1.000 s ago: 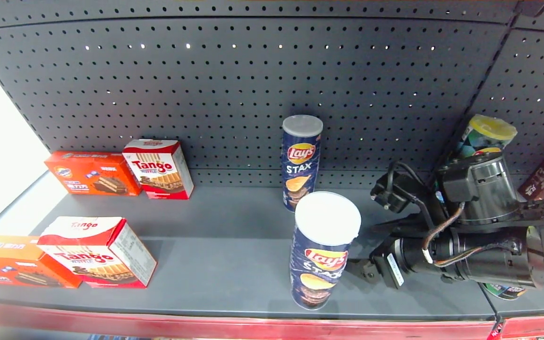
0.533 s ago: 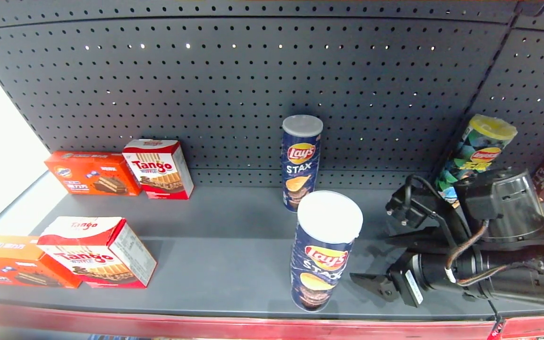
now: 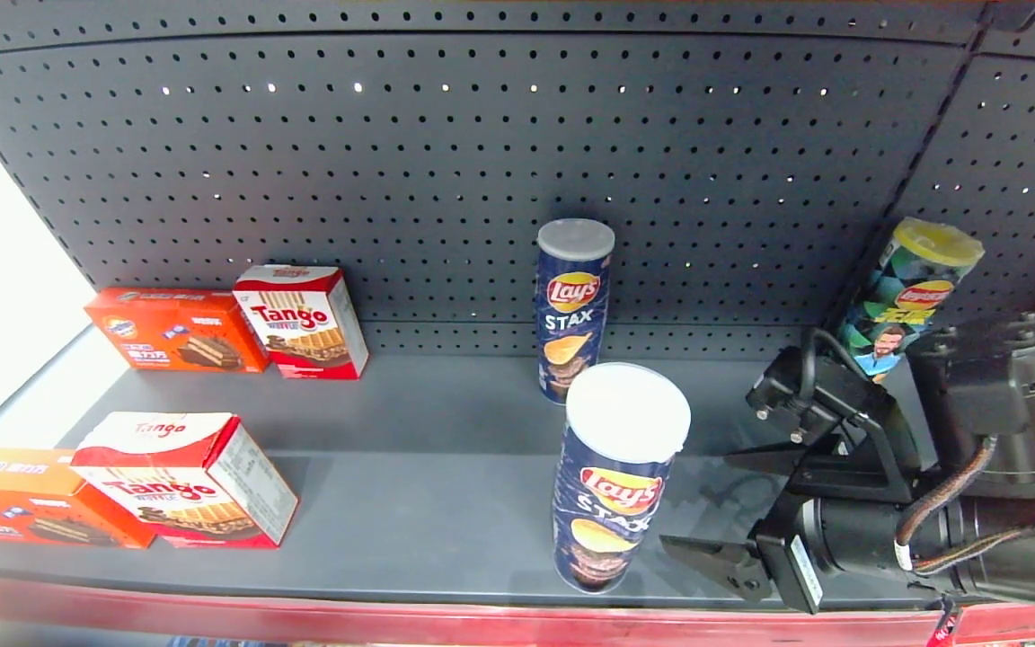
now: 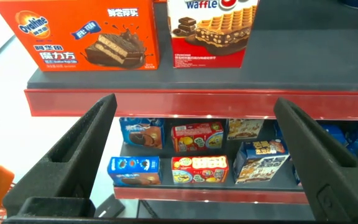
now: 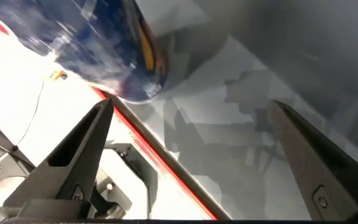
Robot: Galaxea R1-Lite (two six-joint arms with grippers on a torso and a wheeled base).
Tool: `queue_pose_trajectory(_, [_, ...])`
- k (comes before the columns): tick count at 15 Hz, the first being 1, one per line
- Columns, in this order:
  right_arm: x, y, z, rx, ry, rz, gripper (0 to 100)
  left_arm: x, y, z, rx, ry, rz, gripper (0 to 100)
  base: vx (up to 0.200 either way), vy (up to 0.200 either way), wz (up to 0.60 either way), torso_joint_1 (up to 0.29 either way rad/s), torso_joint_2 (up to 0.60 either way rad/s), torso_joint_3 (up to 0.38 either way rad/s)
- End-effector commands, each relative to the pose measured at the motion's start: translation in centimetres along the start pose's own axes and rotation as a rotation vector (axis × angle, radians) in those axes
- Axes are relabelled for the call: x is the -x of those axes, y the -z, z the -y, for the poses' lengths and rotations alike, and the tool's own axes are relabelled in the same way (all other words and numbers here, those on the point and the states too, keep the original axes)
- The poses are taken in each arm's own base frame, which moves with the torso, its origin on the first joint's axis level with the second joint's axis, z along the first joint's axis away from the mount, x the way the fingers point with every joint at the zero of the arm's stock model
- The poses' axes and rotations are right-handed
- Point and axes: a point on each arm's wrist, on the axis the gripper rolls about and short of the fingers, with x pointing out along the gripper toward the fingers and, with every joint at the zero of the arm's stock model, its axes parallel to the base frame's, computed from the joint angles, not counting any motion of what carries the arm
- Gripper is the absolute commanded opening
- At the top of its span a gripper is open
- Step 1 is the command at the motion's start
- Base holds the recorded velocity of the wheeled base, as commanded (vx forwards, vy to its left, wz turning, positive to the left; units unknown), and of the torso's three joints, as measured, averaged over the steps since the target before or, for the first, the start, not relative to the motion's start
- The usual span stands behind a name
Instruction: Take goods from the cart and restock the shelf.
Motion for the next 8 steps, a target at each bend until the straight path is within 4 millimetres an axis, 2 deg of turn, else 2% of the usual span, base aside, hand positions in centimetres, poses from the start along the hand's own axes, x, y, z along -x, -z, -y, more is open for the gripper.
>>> queue_pose_trajectory(1, [-0.6, -0.5, 0.0, 0.001, 0.002, 0.003, 100, 0.0, 0.1, 0.0, 0.0, -0.001, -0.005, 100, 0.0, 0.0, 0.0, 0.0, 0.0, 0.0])
queue_pose_trajectory(8, [-1.7, -1.0, 0.4, -0.005, 0.013, -0.006, 100, 0.0, 0.0, 0.0, 0.0, -0.001, -0.002, 100, 0.0, 0.0, 0.0, 0.0, 0.0, 0.0])
